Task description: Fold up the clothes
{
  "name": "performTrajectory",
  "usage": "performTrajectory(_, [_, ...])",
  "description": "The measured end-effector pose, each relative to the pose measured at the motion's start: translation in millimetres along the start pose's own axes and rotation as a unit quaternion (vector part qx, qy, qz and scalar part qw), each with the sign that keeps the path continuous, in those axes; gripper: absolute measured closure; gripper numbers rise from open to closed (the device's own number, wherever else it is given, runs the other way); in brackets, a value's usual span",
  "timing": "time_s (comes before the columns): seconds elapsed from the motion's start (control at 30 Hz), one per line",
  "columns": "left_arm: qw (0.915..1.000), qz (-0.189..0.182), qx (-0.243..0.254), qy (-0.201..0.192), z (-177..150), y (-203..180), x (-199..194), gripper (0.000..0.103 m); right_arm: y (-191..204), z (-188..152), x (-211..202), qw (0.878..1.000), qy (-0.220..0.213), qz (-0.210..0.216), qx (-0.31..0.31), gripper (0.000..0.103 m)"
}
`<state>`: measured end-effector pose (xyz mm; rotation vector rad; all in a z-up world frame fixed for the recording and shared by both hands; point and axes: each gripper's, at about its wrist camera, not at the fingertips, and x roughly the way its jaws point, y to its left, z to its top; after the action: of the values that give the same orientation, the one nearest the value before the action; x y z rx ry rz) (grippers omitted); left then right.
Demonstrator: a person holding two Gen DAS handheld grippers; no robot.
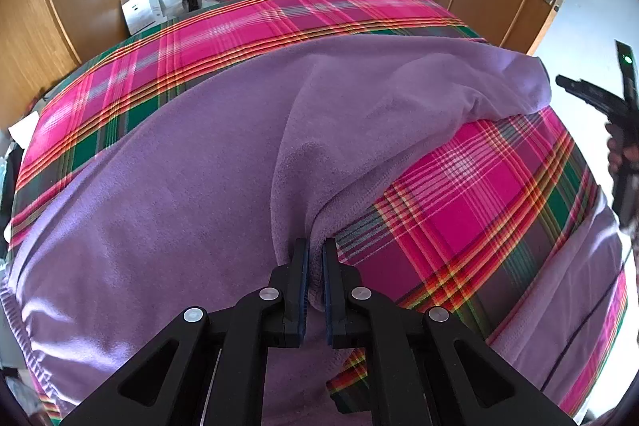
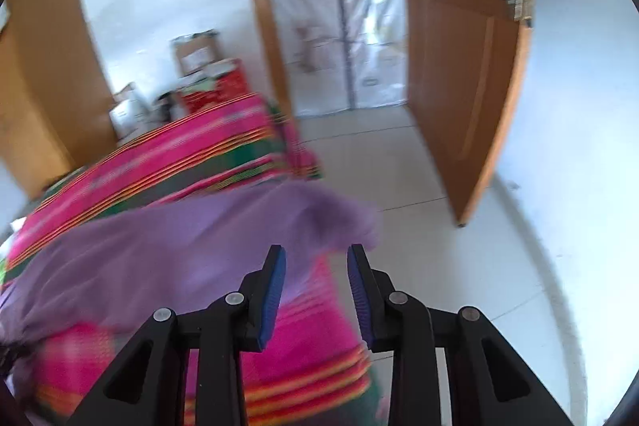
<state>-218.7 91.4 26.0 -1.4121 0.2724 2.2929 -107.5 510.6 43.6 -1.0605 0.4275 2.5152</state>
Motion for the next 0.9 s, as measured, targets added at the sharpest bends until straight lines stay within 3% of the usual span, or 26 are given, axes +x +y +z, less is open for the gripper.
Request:
performTrajectory(0.17, [1.0, 0.0, 0.0, -0.001, -1, -1, -1, 0.097, 28, -18, 2, 0.998, 0.03, 0.028, -0.047, 0.07])
performTrajectory(0.53, [0.9999, -0.009, 0.0, -0.005, -5, -1, -10, 0.097, 61, -31, 20, 0.992, 0.043, -0.003, -0.121, 0.058])
performTrajectory(0.7, [0.9994, 0.01, 0.028, -0.016, -7, -11, -16, 0.096, 63, -31, 25, 0.99, 0.048, -0.006, -0.132, 0.057])
performTrajectory(0.9, [0.9966, 0.044, 0.065, -0.024, -6, -26, -13, 0.083, 63, -30, 26, 0.989, 0.044, -0.005, -0.144, 0.054])
